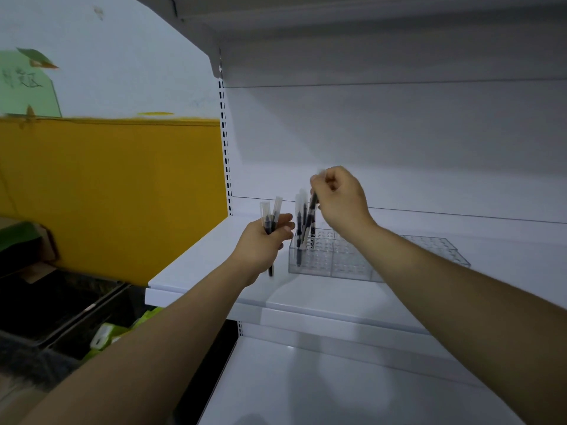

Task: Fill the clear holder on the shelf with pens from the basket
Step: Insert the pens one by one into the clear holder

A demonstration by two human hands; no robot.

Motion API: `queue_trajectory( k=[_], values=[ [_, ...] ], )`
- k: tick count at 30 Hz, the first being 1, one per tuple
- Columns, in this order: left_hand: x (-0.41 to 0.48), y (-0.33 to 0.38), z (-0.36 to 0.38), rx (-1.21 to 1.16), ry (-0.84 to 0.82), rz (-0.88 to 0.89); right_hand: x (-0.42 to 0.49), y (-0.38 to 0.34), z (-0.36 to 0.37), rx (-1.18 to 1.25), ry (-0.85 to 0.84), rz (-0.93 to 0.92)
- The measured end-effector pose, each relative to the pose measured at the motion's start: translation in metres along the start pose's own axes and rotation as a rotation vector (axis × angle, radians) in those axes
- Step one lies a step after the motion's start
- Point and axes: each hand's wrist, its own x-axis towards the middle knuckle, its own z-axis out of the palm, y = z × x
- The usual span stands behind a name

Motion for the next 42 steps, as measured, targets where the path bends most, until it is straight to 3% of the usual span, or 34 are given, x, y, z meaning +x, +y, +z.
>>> queue_trajectory(
  k=[3, 10, 23, 27, 29, 32, 37, 40, 42],
  values=[
    [0.001, -0.002, -0.003, -0.026, 0.009, -0.041, 0.010, 0.006, -0.008, 0.020, 0.057, 0.012],
    [0.003, -0.005, -0.003, -0.008, -0.029, -0.061, 0.012, 0.030, -0.001, -0.051, 0.011, 0.083],
    [0.002, -0.002, -0.007, 0.147, -0.080, -0.034, 0.012, 0.051, 0.016, -0.423, -0.125, 0.145],
    [0.001, -0.001, -0.006, 0.180, -0.089, -0.030, 0.002, 0.032, 0.010, -0.252, 0.028, -0.058],
    [0.001, 0.001, -0.004, 0.165, -0.094, -0.021, -0.007, 0.019, 0.008, -0.189, -0.068, -0.117],
    [0.002, 0.003, 0.002, 0.150, -0.107, -0.020, -0.016, 0.007, 0.007, -0.162, -0.247, -0.095],
    [-0.001, 0.003, 0.007, 0.133, -0.111, -0.010, -0.023, 0.004, 0.004, -0.095, -0.332, -0.089],
    [-0.003, 0.003, 0.009, 0.157, -0.117, -0.006, -0.026, 0.005, 0.004, -0.085, -0.315, -0.095],
    [-0.003, 0.001, 0.007, 0.227, -0.110, 0.006, -0.021, 0.002, 0.003, -0.003, -0.219, -0.036]
  ],
)
